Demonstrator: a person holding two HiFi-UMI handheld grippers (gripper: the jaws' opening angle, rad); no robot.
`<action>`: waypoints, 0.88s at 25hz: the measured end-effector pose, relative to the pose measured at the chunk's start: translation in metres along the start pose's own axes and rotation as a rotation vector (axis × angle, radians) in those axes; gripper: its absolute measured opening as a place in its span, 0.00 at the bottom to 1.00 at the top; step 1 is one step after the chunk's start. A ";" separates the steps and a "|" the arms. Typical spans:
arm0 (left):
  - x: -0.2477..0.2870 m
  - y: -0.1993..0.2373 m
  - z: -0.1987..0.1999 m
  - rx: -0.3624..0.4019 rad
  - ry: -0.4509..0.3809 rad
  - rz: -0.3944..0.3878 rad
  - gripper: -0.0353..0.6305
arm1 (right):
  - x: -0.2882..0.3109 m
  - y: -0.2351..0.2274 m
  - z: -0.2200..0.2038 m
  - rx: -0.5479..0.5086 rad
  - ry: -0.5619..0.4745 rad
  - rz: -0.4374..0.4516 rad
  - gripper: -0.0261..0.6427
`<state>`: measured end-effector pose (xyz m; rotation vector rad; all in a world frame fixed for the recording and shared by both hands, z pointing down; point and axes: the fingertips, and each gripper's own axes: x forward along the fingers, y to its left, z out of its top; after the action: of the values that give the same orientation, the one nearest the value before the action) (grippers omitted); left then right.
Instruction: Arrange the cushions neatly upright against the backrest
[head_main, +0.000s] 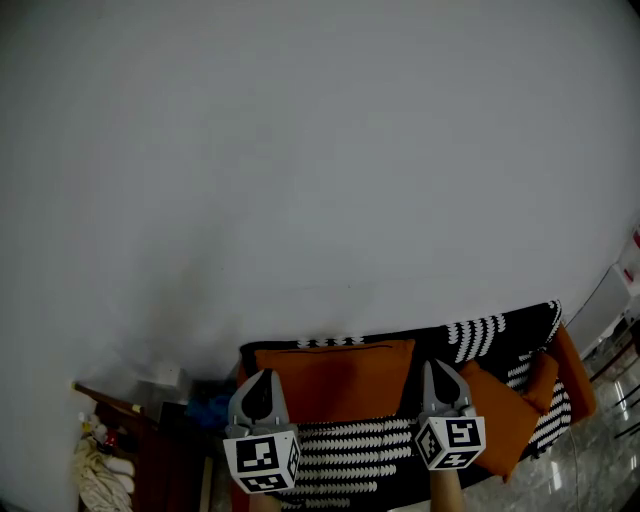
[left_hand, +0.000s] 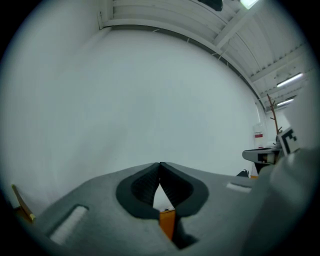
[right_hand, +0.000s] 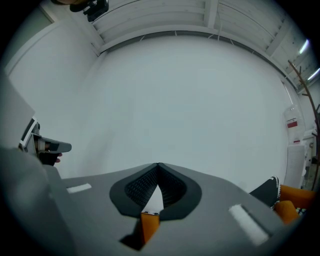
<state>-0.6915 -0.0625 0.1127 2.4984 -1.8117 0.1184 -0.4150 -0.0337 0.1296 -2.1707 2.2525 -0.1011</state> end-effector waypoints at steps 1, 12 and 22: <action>0.002 -0.004 -0.001 0.002 0.002 -0.016 0.06 | -0.004 -0.003 -0.001 -0.003 0.000 -0.014 0.05; 0.029 -0.087 -0.024 -0.009 0.011 -0.276 0.30 | -0.081 -0.071 -0.026 -0.001 0.037 -0.256 0.26; 0.041 -0.211 -0.052 0.024 0.069 -0.555 0.39 | -0.191 -0.160 -0.054 0.019 0.099 -0.535 0.36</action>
<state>-0.4796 -0.0310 0.1692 2.8586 -1.0400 0.1956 -0.2507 0.1531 0.1853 -2.7456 1.6352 -0.2355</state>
